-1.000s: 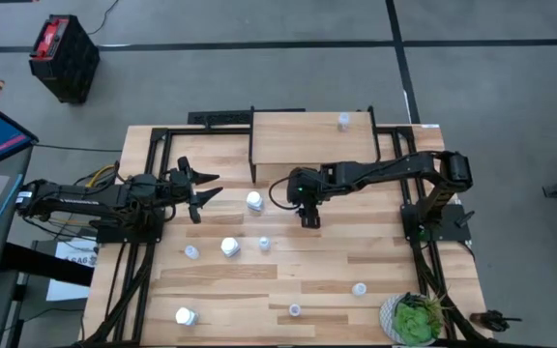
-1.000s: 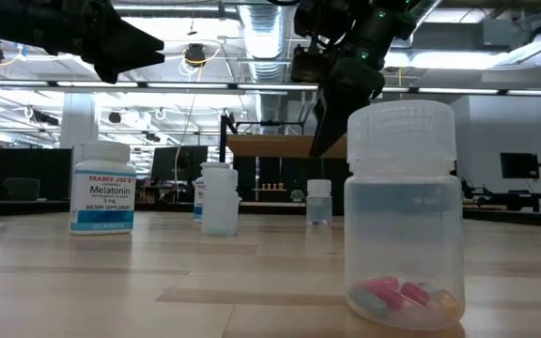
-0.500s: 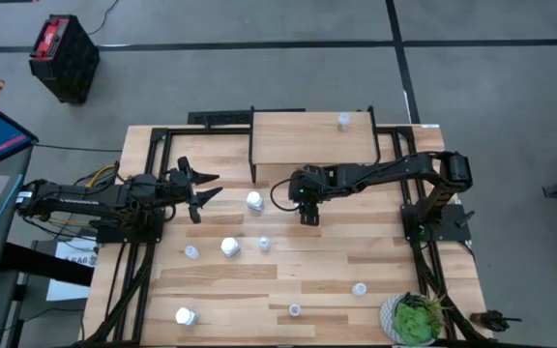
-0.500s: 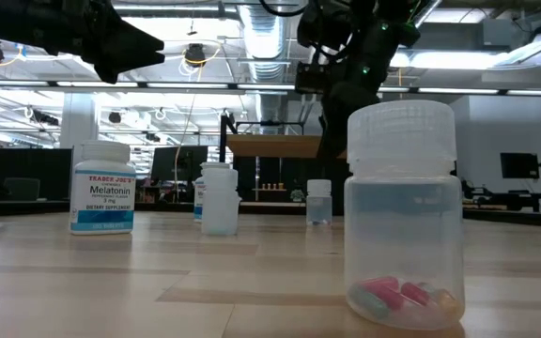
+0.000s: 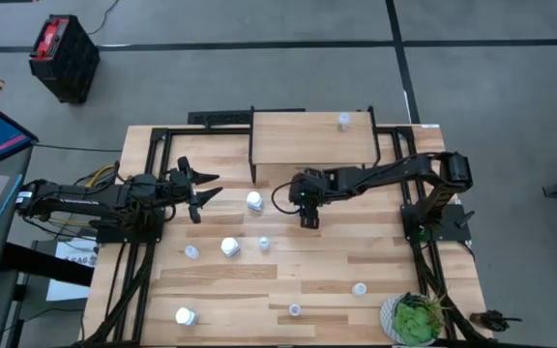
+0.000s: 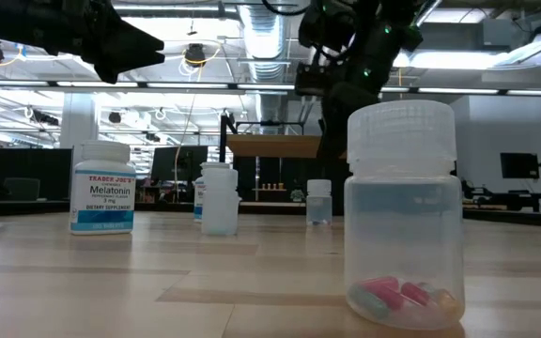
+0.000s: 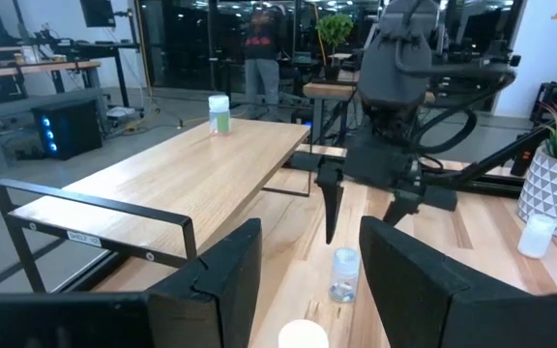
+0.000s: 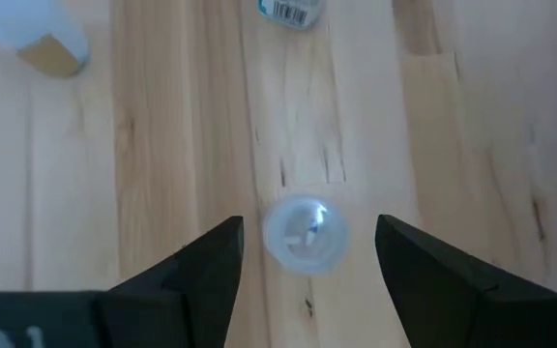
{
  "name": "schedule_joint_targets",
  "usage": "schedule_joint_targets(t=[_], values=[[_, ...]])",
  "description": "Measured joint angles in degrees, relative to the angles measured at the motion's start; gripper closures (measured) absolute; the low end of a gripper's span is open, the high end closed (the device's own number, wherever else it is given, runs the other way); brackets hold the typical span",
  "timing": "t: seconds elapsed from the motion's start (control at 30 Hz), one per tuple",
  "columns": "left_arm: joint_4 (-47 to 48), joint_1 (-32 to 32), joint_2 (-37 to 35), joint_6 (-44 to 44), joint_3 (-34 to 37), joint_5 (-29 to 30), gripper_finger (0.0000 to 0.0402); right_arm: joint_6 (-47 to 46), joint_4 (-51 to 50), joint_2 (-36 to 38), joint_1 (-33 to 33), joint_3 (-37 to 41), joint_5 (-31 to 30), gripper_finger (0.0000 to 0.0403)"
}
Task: Pick and place medicine bottles onto shelf by color
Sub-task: Put the top transparent medicine bottle onto the right side of the shelf
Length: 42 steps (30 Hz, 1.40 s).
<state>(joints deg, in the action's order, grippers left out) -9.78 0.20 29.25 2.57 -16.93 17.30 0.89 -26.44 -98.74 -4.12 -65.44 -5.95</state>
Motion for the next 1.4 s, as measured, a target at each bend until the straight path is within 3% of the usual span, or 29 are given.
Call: schedule_joint_targets(t=[0.33, 0.63, 1.23, 1.4], values=[[0.0, 0.0, 0.0, 0.0, 0.0, 0.0, 0.0237, 0.0, 1.8, -0.2, 0.0, 0.5, -0.2, 0.0143], [-0.1, 0.0, 0.0, 0.0, 0.0, -0.1, 0.0237, 0.3, 2.6, -8.5, -0.1, -0.9, -0.3, 0.0143], [0.0, 0.0, 0.0, 0.0, 0.0, -0.2, 0.0237, 0.6, -0.9, -7.0, -0.5, -2.9, -0.2, 0.0144], [0.0, 0.0, 0.0, 0.0, 0.0, -0.2, 0.0237, -0.8, -0.9, -7.0, -0.5, -2.9, -0.2, 0.0172]])
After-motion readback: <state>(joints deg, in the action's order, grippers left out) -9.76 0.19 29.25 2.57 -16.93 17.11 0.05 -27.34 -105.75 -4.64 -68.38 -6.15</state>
